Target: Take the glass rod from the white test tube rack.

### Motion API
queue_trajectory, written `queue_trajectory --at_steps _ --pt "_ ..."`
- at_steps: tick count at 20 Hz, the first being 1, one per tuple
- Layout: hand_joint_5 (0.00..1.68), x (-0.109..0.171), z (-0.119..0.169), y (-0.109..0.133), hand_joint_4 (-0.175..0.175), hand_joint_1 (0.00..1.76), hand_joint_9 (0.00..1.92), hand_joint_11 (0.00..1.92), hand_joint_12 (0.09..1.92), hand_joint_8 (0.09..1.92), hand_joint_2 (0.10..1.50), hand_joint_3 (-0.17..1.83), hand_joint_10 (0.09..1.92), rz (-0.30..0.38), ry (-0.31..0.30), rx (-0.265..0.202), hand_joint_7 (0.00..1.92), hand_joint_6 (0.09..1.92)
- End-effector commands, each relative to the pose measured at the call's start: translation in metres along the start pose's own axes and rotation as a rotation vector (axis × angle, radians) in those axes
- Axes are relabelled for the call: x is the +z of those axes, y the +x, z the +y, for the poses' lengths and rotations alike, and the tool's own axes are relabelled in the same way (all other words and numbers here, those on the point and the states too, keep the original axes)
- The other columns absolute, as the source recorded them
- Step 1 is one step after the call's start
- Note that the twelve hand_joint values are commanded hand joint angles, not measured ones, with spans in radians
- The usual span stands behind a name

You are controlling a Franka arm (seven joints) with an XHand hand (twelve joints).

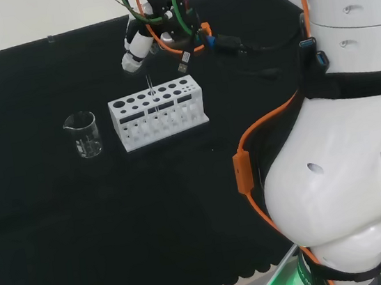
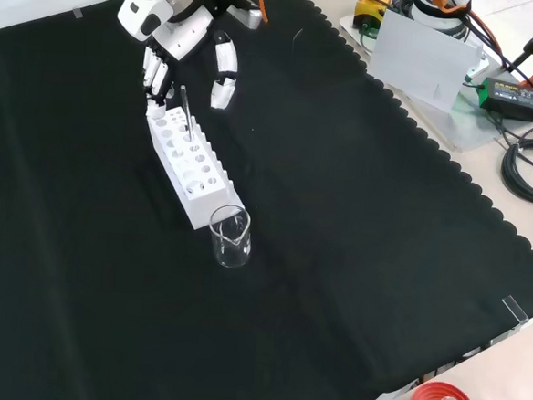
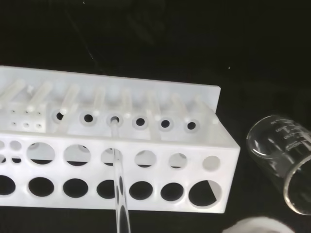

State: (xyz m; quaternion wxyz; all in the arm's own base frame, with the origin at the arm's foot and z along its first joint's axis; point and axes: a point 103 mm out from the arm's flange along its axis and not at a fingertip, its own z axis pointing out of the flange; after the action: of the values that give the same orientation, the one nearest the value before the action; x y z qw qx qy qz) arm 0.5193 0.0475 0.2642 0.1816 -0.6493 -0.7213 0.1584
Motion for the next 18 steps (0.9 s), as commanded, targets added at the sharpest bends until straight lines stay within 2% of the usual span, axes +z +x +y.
queue_trajectory --at_steps 1,4,5,7,10,15,16,17,18 --pt "0.47 0.005 0.003 0.000 -0.043 0.72 0.73 0.79 1.26 0.82 0.63 0.56 0.82 -0.003 0.017 0.001 0.42 0.18" --pt "0.47 0.006 0.004 0.000 -0.048 0.73 0.78 0.86 1.22 0.82 0.63 0.57 0.79 -0.006 0.021 -0.015 0.44 0.21" --pt "0.46 0.006 0.004 -0.001 -0.049 0.74 0.80 0.89 1.21 0.82 0.63 0.57 0.78 -0.001 0.023 0.006 0.45 0.22" --pt "0.46 0.007 0.001 -0.008 -0.052 0.76 0.84 0.94 1.19 0.82 0.63 0.58 0.76 0.007 0.016 0.000 0.47 0.25" --pt "0.47 0.005 0.005 -0.003 -0.060 0.80 0.90 1.01 1.15 0.82 0.65 0.59 0.72 0.003 0.016 0.008 0.51 0.32" --pt "0.53 0.003 0.010 -0.001 -0.091 0.86 1.02 1.13 1.09 0.80 0.67 0.66 0.65 0.003 -0.007 -0.007 0.62 0.63" --pt "0.54 0.002 0.011 0.000 -0.098 0.87 1.05 1.16 1.07 0.80 0.67 0.67 0.64 0.015 -0.007 0.045 0.64 0.67" --pt "0.55 0.002 0.011 -0.001 -0.107 0.88 1.07 1.19 1.05 0.81 0.67 0.68 0.62 0.014 -0.006 0.064 0.66 0.70" --pt "0.57 0.002 0.013 0.001 -0.116 0.88 1.10 1.22 1.02 0.81 0.68 0.69 0.61 0.012 -0.006 0.062 0.67 0.73"
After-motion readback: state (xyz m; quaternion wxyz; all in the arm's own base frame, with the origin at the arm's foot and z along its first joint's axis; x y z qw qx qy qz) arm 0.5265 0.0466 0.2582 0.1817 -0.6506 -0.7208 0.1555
